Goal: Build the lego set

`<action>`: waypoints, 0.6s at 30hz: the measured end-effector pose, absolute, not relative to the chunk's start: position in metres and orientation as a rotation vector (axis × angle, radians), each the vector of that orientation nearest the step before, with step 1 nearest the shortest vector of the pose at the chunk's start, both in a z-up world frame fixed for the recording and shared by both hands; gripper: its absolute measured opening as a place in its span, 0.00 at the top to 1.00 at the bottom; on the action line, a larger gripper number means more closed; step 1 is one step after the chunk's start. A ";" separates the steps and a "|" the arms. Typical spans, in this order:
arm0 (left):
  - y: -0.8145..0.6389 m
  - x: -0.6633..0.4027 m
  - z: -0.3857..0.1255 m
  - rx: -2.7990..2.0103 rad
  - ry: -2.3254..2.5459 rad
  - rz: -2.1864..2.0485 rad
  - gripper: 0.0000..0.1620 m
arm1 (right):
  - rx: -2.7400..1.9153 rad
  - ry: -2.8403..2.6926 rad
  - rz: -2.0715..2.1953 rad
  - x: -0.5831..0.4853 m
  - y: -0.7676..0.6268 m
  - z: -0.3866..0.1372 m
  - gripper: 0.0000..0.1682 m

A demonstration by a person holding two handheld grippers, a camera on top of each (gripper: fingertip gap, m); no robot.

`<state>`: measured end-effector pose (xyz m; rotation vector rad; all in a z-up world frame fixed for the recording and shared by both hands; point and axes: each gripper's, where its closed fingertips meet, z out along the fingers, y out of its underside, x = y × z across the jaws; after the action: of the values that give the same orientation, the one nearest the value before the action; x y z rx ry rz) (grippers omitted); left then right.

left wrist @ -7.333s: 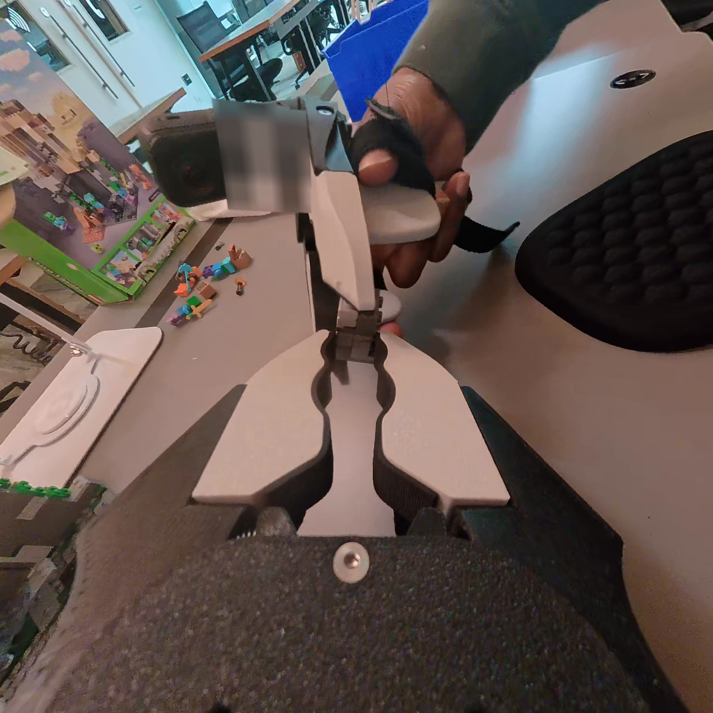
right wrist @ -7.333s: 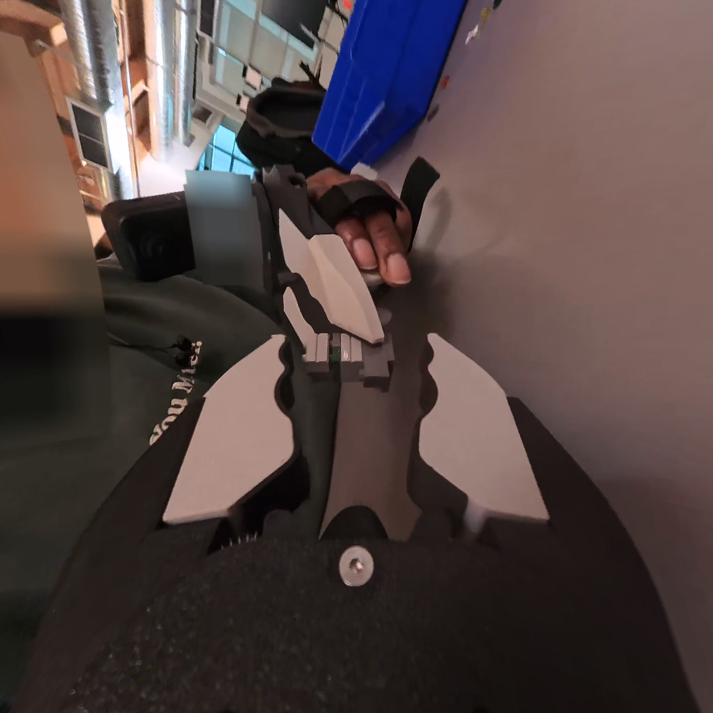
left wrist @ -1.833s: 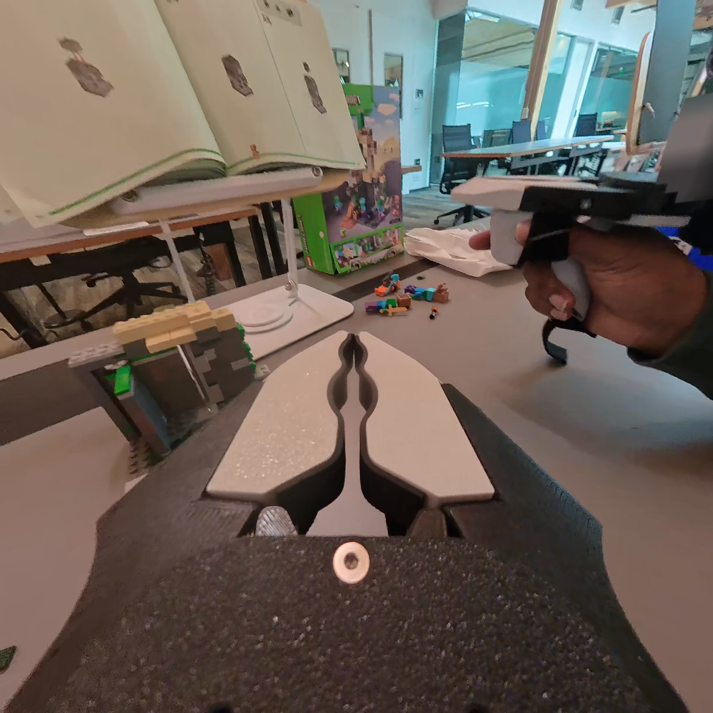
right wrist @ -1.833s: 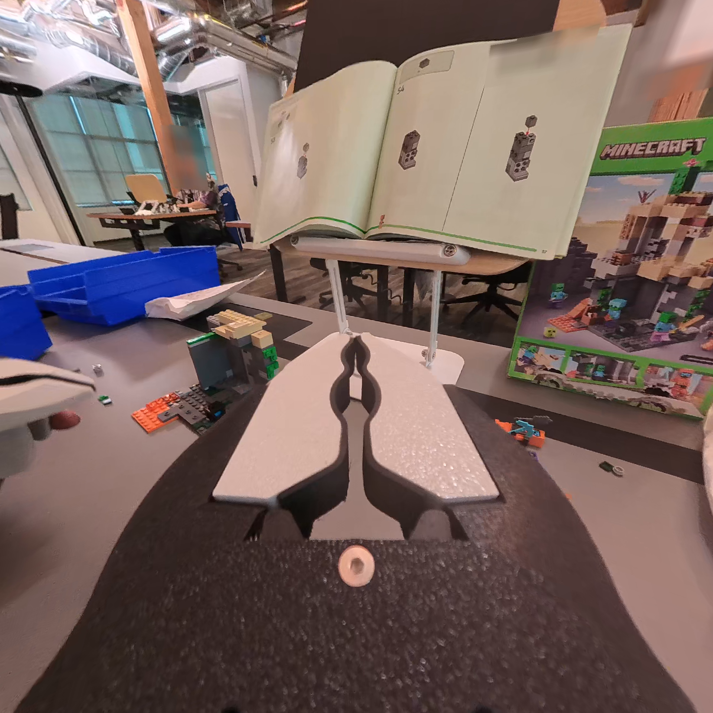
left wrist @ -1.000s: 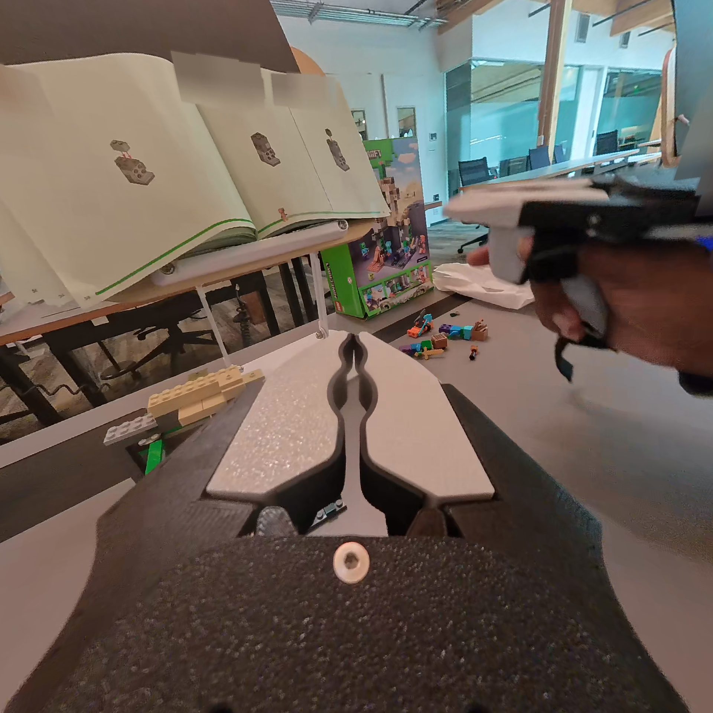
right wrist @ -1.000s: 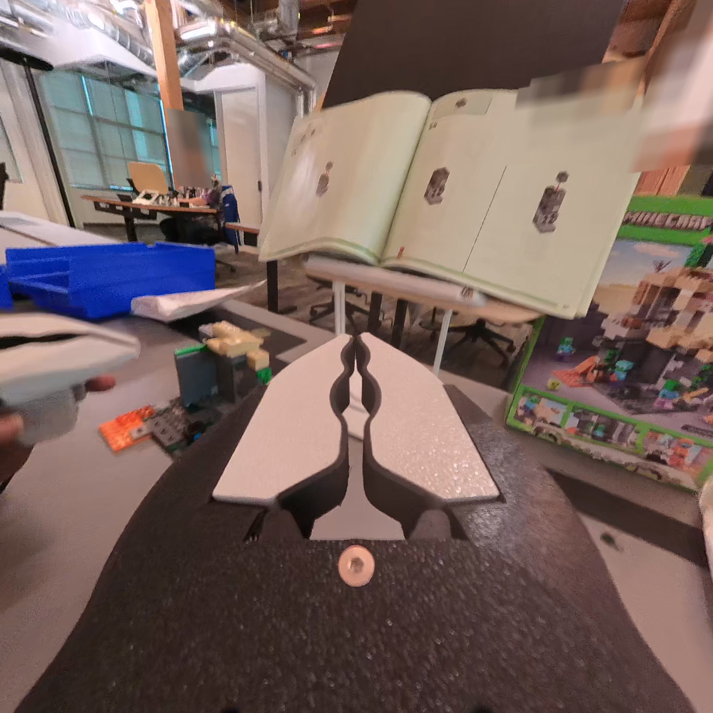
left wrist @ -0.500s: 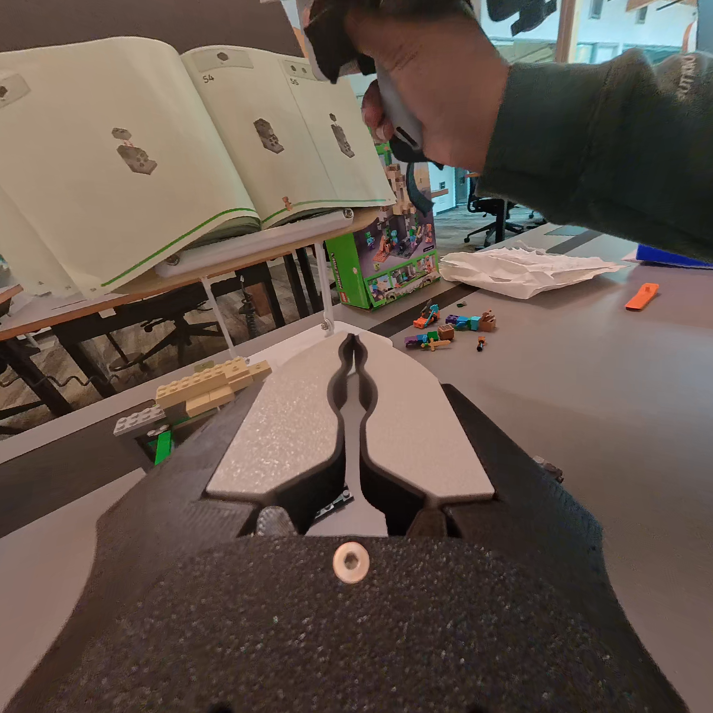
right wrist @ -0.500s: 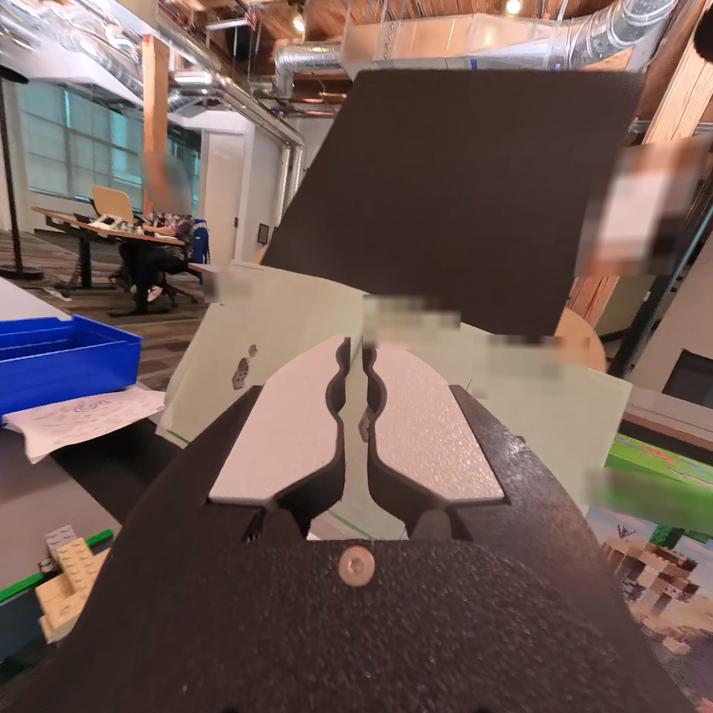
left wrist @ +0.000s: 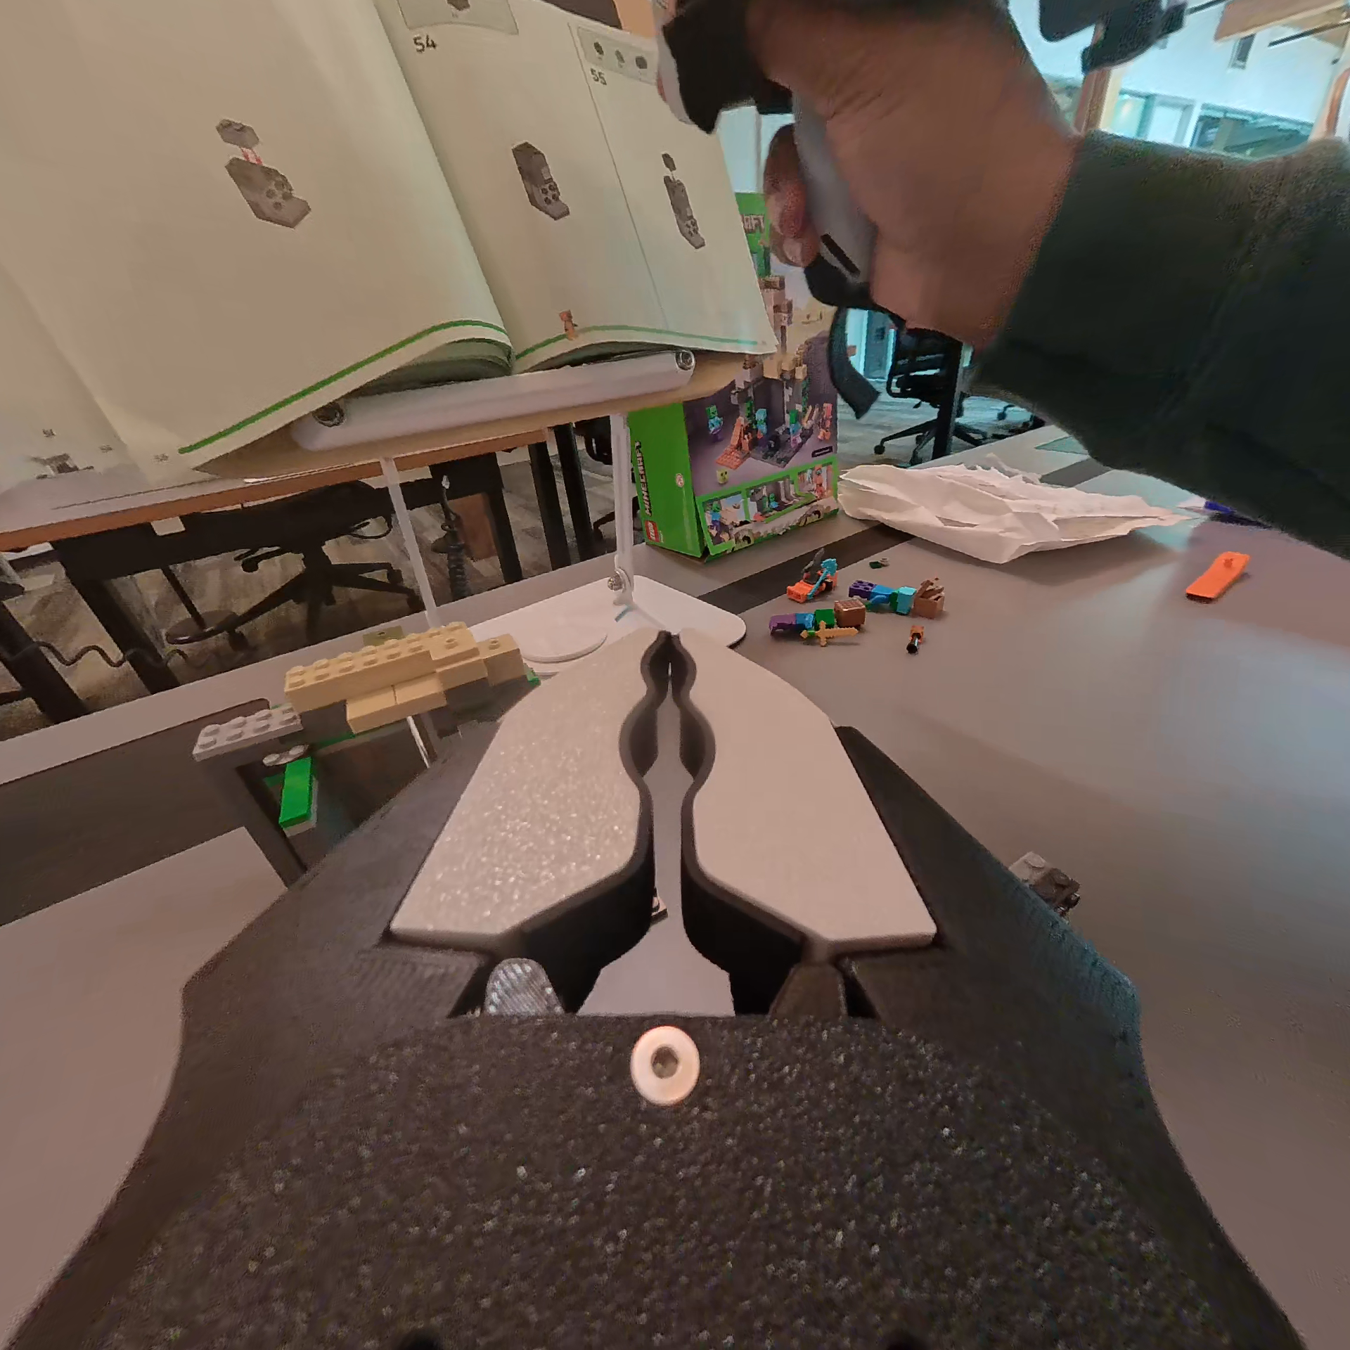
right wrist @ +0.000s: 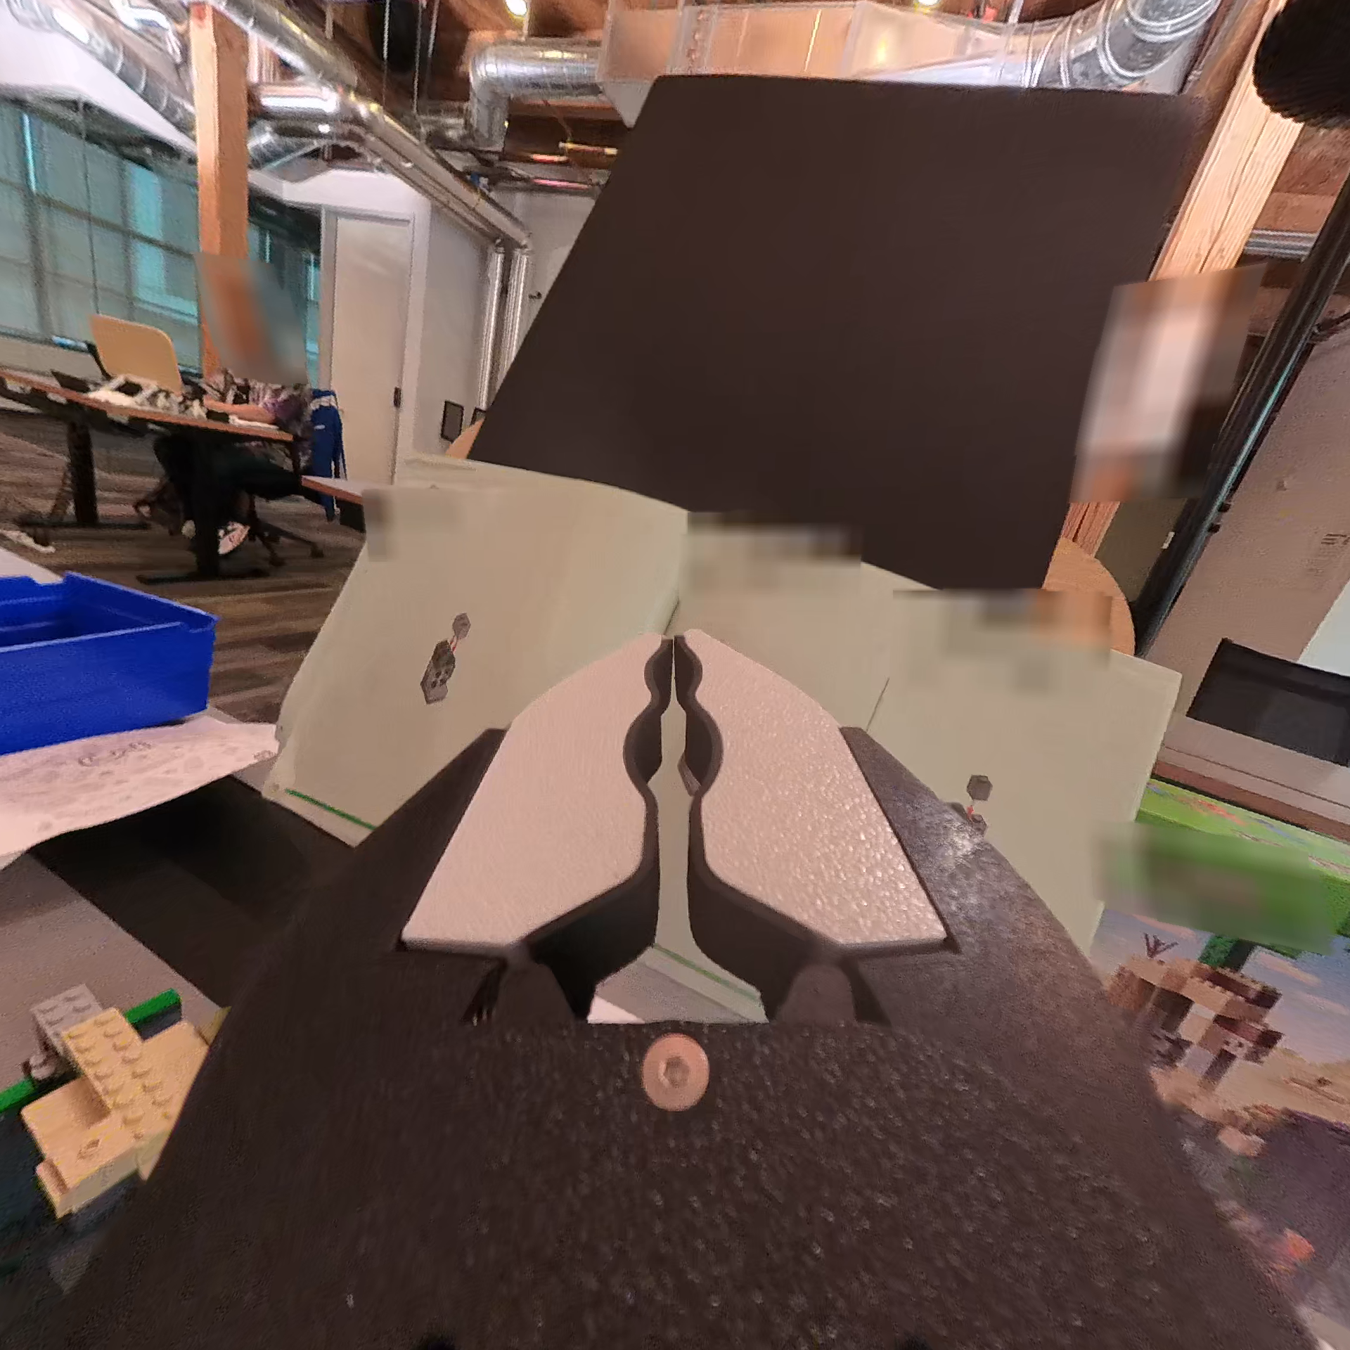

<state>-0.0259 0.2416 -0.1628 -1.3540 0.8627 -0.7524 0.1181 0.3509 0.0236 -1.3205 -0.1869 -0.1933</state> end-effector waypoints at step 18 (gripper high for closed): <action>0.246 -0.035 -0.155 -1.342 0.808 -0.751 1.00 | -1.408 -0.088 -0.139 0.123 0.234 -0.060 1.00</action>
<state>-0.0347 0.2462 -0.1555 -1.3420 0.8081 -0.7510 0.1229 0.2337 -0.0595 -1.4077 -0.0884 -0.1390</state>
